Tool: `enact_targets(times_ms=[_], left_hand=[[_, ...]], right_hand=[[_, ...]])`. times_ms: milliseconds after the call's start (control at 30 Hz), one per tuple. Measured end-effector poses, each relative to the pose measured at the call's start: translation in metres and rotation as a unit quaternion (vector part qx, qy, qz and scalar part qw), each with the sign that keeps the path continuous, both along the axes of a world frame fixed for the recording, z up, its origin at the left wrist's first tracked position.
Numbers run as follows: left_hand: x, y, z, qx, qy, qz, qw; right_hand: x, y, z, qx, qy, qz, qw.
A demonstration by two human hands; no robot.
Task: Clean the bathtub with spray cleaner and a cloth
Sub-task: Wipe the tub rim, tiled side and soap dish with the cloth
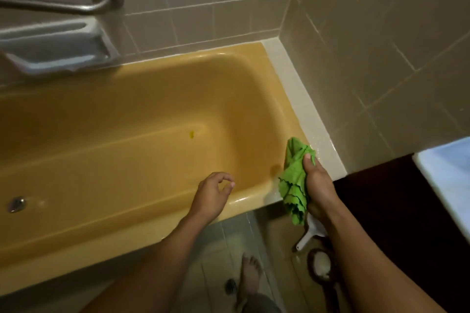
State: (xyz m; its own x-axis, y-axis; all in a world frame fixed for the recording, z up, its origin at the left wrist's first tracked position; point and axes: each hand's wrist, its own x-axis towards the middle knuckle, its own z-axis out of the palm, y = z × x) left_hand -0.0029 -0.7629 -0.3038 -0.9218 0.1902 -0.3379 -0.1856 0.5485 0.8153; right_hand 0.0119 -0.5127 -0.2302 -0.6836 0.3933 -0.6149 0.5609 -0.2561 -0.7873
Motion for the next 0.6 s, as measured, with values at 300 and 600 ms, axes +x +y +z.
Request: enact_targets(times_ms=[300,600], left_hand=[[-0.008,0.138,-0.087,-0.072,-0.055,-0.185,0.979],[-0.008,0.157,-0.117,-0.280,0.090,-0.268,0.918]], right_hand=[[-0.008,0.118,-0.050,0.130,-0.008,-0.045,0.991],[-0.011,0.152,-0.087,0.383,-0.029,0.111,0.917]])
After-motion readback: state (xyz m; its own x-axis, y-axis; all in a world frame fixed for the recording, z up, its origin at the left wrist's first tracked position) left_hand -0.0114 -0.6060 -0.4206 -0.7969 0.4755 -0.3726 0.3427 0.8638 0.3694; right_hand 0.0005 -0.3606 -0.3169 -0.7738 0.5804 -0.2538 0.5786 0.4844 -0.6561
